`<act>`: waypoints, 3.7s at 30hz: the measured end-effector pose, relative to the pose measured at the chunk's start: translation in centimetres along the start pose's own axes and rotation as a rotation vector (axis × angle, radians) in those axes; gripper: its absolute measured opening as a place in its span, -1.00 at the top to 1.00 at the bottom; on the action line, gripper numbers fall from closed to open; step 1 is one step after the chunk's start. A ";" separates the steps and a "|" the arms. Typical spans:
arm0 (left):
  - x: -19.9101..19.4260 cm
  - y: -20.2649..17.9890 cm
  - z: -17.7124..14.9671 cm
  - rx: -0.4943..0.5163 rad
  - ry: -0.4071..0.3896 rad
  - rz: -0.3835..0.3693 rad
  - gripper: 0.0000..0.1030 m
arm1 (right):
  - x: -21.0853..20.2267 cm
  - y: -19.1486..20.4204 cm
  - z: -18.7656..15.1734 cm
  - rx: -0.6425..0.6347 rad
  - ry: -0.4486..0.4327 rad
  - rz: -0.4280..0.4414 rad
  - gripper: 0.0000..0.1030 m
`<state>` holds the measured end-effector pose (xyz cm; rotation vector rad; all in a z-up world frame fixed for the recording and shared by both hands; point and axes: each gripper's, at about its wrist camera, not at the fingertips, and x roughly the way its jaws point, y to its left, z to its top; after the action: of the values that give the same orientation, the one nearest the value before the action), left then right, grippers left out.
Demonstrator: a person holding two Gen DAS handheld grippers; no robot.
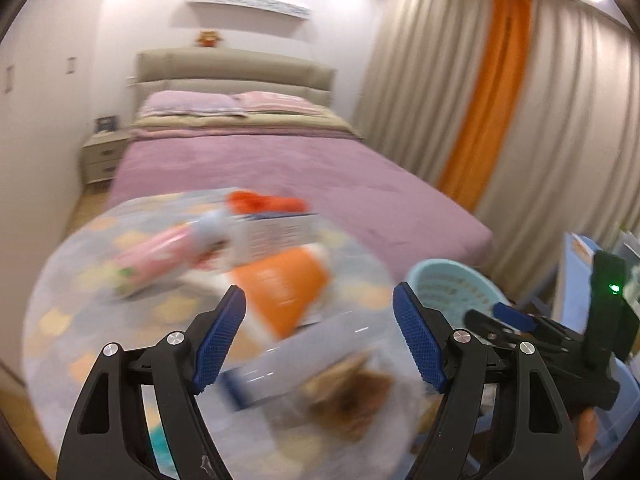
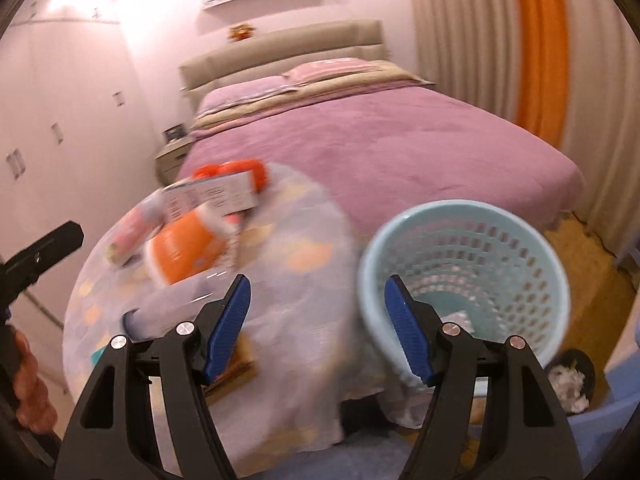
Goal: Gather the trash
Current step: 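Grasp the teal packet with left tool while right grasps brown paper bag, then release teal packet into basket with left tool while right carries paper bag over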
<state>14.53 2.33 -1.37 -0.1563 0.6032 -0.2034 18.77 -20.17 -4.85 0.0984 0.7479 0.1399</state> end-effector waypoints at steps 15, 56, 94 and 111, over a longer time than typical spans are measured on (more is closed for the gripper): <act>-1.1 11.5 -8.3 -0.160 0.167 0.094 -0.51 | 3.1 9.1 -4.7 -0.209 0.077 0.100 -0.64; 0.4 6.6 -9.7 -0.051 0.198 0.091 0.06 | 7.6 8.7 -6.3 -0.219 0.181 0.142 -0.59; 14.8 -17.7 -0.3 0.250 0.238 -0.318 0.05 | 2.0 -16.1 0.5 0.305 0.059 -0.213 -0.59; 19.0 -19.7 -2.1 0.216 0.299 -0.312 -0.48 | 4.3 -20.2 -2.2 0.415 0.158 -0.260 -0.67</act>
<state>25.76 -21.38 -9.47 -0.0088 0.8480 -0.5990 22.23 -39.30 -12.15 0.3860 0.9329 -0.2599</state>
